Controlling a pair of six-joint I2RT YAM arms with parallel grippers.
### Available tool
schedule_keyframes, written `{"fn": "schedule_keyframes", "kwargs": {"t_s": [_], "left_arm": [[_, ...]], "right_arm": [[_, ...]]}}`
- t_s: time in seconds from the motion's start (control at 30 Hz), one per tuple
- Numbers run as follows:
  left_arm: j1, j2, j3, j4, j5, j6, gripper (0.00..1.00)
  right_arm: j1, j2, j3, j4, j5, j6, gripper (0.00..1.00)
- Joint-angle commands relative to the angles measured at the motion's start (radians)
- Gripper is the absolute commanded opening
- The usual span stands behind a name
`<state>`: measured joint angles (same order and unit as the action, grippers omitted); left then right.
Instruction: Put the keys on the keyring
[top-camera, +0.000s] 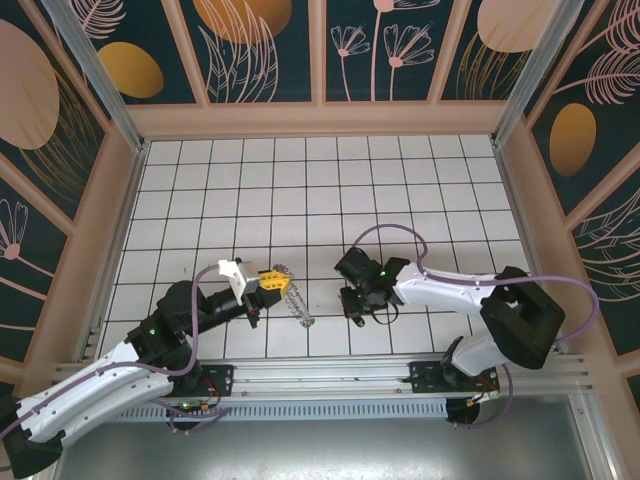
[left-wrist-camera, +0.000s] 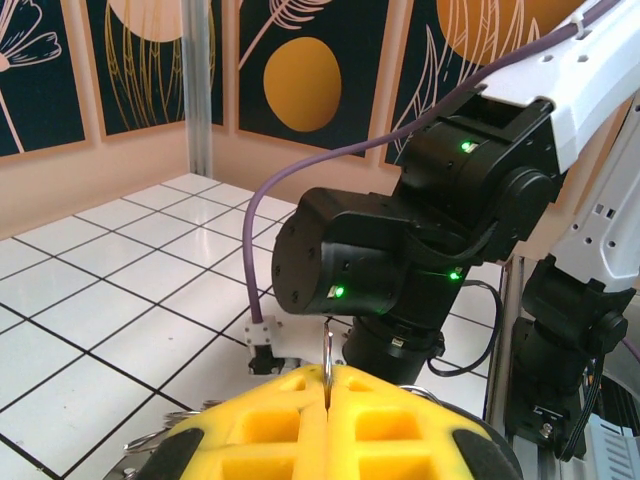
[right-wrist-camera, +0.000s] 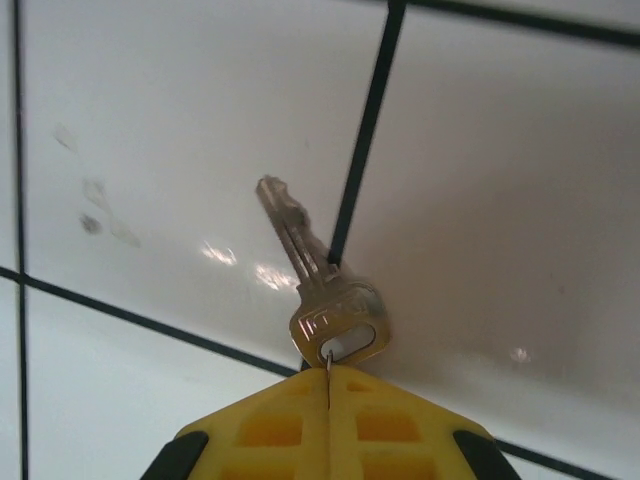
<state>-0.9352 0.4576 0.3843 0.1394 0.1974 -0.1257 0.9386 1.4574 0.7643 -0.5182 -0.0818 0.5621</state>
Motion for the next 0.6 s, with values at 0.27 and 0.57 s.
{"fn": "schedule_keyframes", "kwargs": {"t_s": [0.27, 0.57], "left_arm": [[-0.005, -0.028, -0.009, 0.076, -0.007, -0.015, 0.0], [-0.004, -0.012, -0.008, 0.074, -0.006, -0.017, 0.0]], "right_arm": [[-0.05, 0.059, 0.047, -0.176, -0.083, -0.108, 0.0], [-0.052, -0.025, -0.017, -0.086, -0.064, -0.052, 0.15]]}}
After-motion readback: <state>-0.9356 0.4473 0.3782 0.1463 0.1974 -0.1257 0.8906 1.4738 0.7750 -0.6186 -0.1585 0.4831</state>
